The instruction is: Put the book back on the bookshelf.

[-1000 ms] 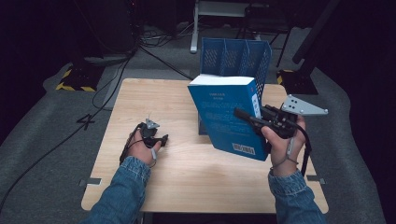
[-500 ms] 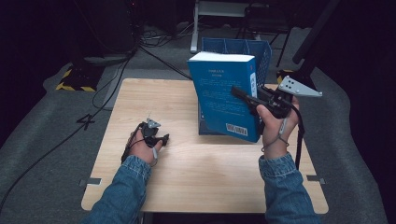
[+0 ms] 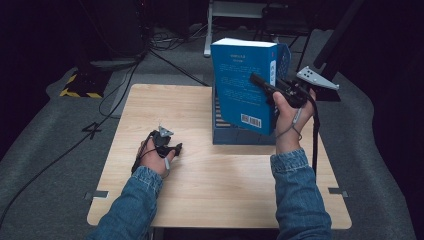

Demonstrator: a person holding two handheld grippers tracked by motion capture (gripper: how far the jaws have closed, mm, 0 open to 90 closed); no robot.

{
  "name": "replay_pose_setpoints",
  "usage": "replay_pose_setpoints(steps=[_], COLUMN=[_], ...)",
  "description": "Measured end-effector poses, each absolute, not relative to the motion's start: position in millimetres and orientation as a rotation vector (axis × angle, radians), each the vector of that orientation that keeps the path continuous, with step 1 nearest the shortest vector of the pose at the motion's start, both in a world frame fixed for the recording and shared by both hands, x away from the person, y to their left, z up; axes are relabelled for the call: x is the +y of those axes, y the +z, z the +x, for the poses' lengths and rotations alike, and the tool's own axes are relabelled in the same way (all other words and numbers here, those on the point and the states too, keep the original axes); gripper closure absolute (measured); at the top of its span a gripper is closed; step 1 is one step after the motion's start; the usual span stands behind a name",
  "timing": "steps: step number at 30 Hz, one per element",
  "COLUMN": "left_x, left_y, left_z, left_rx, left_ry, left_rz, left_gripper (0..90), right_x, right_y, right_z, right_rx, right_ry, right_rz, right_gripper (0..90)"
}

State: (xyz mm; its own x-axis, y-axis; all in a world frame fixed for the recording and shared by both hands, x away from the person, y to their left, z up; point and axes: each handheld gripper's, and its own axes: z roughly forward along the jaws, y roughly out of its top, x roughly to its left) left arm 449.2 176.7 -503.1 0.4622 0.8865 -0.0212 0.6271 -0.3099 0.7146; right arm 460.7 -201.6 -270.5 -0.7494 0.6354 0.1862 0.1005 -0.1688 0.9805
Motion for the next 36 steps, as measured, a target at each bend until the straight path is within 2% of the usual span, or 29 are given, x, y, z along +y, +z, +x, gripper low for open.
replay_pose_setpoints(steps=[17, 36], left_x=[176, 175], left_y=[-503, -503], left_z=[449, 449], left_rx=[1.260, 1.261], left_ry=[0.504, 0.504], left_rz=[2.047, 2.046], left_gripper=[37.3, 37.8], right_x=[-209, -181], right_y=[-284, -287], right_z=[516, 545], right_rx=[1.544, 1.550], right_ry=[2.029, 1.897], right_rz=[0.982, 1.042], right_gripper=[62.0, 61.9])
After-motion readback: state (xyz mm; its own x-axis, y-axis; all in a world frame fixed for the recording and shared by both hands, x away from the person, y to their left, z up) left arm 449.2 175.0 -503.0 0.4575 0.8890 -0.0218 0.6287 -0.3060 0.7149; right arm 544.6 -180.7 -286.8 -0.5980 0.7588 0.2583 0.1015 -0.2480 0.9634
